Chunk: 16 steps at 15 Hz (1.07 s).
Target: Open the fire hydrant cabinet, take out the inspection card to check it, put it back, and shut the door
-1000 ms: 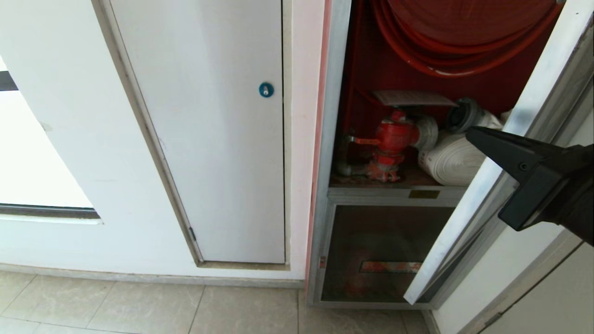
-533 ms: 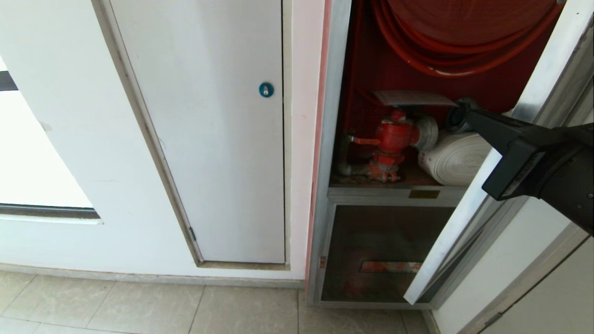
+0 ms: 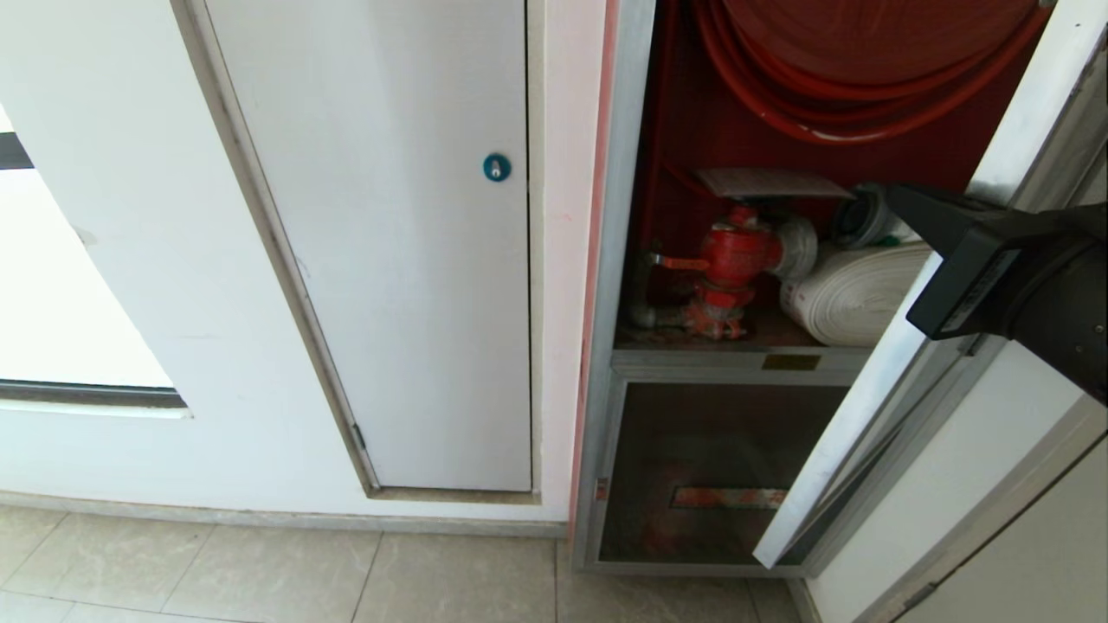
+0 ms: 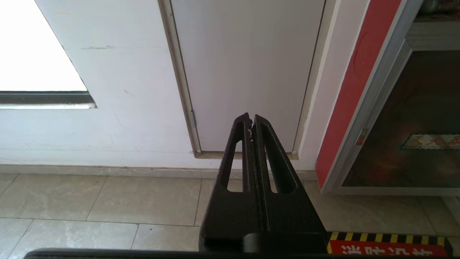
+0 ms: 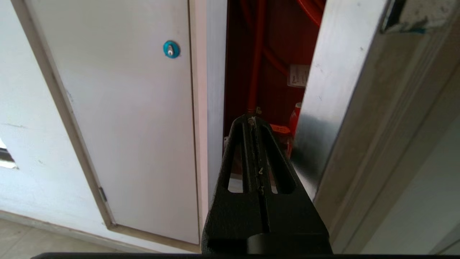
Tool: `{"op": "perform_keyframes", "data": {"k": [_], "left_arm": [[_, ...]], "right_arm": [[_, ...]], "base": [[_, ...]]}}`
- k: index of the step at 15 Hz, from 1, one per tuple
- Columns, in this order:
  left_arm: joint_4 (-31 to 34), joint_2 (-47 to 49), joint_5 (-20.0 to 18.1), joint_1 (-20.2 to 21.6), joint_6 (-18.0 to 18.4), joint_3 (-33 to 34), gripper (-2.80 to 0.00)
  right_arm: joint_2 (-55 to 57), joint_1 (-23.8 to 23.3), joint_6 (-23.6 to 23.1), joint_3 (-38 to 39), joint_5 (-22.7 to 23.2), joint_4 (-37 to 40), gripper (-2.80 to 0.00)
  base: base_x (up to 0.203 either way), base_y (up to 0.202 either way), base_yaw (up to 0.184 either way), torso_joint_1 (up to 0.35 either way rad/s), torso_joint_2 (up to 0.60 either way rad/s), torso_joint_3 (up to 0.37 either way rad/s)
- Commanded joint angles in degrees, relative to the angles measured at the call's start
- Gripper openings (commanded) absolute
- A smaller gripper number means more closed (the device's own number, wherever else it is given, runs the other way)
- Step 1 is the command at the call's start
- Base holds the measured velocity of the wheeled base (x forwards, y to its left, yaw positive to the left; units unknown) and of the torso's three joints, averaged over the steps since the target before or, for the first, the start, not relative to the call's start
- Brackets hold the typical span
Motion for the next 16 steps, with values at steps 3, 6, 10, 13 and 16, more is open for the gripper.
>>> {"op": "perform_keyframes", "data": {"k": [3, 6, 10, 13, 16], "left_arm": [[0.0, 0.09, -0.02, 0.02, 0.0, 0.79, -2.8], [0.0, 0.09, -0.02, 0.02, 0.0, 0.79, -2.8], [-0.01, 0.09, -0.02, 0.02, 0.0, 0.79, -2.8], [-0.06, 0.09, -0.02, 0.02, 0.0, 0.79, -2.8], [0.0, 0.09, -0.02, 0.02, 0.0, 0.79, -2.8]], "right_arm": [[-2.25, -0.03, -0.96, 0.93, -0.54, -0.16, -2.8], [-2.98, -0.12, -1.52, 1.02, -0.64, -0.16, -2.8], [-3.48, -1.05, -1.79, 0.84, -0.64, -0.16, -2.8], [-4.57, -1.95, -1.84, 0.93, -0.64, 0.02, -2.8], [-5.45, -2.85, -1.88, 1.11, -0.73, 0.2, -2.8]], "base": [[0.0, 0.0, 0.0, 0.0, 0.0, 0.0], [0.0, 0.0, 0.0, 0.0, 0.0, 0.0], [0.0, 0.0, 0.0, 0.0, 0.0, 0.0], [0.0, 0.0, 0.0, 0.0, 0.0, 0.0], [0.0, 0.0, 0.0, 0.0, 0.0, 0.0]]}}
